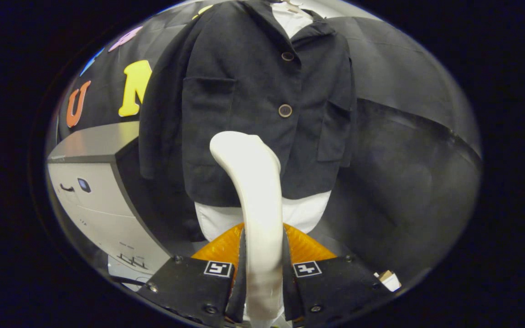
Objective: Iron the clothes twice with a garment steamer, once on the left side and once on the right side.
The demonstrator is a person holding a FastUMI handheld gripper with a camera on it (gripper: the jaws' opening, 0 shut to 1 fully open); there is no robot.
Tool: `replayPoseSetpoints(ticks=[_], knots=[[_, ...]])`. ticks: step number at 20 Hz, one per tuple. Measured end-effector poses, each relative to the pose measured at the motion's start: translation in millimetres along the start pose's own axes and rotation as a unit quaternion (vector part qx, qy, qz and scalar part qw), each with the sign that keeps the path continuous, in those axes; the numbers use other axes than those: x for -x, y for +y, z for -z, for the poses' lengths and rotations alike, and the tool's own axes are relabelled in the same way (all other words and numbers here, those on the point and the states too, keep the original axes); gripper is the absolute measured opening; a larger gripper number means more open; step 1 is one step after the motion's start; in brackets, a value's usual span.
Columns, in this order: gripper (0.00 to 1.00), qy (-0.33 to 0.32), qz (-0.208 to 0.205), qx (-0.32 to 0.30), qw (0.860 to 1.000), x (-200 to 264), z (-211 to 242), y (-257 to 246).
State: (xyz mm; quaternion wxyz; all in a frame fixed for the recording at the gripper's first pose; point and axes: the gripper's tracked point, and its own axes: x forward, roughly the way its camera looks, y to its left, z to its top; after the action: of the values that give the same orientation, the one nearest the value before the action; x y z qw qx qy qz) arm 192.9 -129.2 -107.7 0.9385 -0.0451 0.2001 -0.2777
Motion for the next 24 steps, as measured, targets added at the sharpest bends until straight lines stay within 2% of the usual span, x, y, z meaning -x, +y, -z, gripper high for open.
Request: replayPoseSetpoints(ticks=[7, 10, 16, 20, 24], knots=[[0.36, 0.044, 0.005, 0.001, 0.999, -17.0, 40.3, -7.1], [0.36, 0.028, 0.010, -0.020, 0.999, -12.7, 32.9, -11.0], [0.36, -0.064, 0.031, -0.091, 0.993, 28.2, -47.5, -76.0], [0.35, -0.139, 0.046, -0.115, 0.983, 59.4, -114.6, -123.4], [0.35, -0.210, 0.050, -0.120, 0.969, 91.7, -174.3, -150.5]])
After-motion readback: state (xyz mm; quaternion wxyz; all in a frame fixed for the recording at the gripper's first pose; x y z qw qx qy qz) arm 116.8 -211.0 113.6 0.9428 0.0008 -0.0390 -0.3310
